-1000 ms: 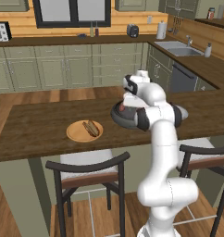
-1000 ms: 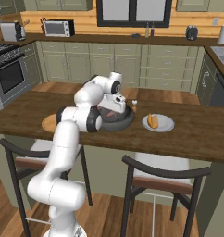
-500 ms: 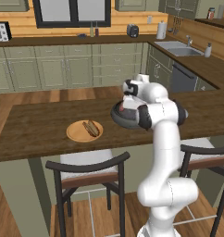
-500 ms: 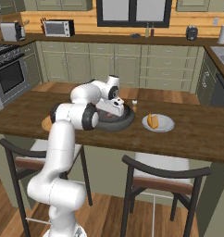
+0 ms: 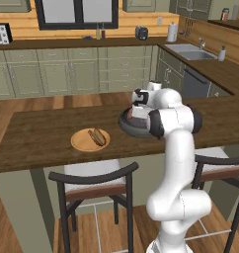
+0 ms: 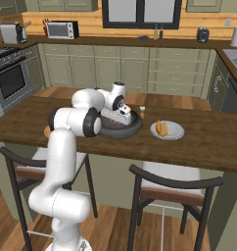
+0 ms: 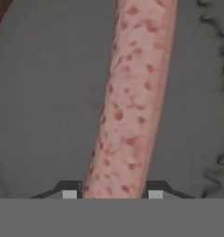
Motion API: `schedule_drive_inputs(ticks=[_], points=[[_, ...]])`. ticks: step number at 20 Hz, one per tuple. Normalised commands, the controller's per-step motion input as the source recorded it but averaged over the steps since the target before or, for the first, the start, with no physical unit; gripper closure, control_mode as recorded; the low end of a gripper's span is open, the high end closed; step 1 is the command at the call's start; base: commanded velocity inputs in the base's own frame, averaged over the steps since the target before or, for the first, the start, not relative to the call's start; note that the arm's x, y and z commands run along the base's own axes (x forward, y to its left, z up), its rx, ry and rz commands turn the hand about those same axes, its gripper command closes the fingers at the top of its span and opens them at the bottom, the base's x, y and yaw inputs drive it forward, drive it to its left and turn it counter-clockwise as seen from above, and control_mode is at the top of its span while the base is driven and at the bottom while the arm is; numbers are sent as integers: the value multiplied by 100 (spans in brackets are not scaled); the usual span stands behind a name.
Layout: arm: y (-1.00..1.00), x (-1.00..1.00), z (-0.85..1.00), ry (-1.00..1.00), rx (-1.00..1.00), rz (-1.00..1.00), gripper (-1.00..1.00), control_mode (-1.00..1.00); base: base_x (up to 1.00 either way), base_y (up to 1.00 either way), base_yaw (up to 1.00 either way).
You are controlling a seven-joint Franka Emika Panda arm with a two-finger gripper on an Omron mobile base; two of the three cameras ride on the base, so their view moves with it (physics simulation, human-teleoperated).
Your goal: Place one bun and one sausage from the bowl on each plate.
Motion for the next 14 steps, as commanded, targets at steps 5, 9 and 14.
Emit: schedule_drive_inputs(ticks=[5,9,14], points=[[-2,-16,17,-1,0,0,100,-100,0,0,0],[-22,-54,67,-10,0,0,100,-100,0,0,0],[-36,-67,56,-9,0,1,100,-100,0,0,0]])
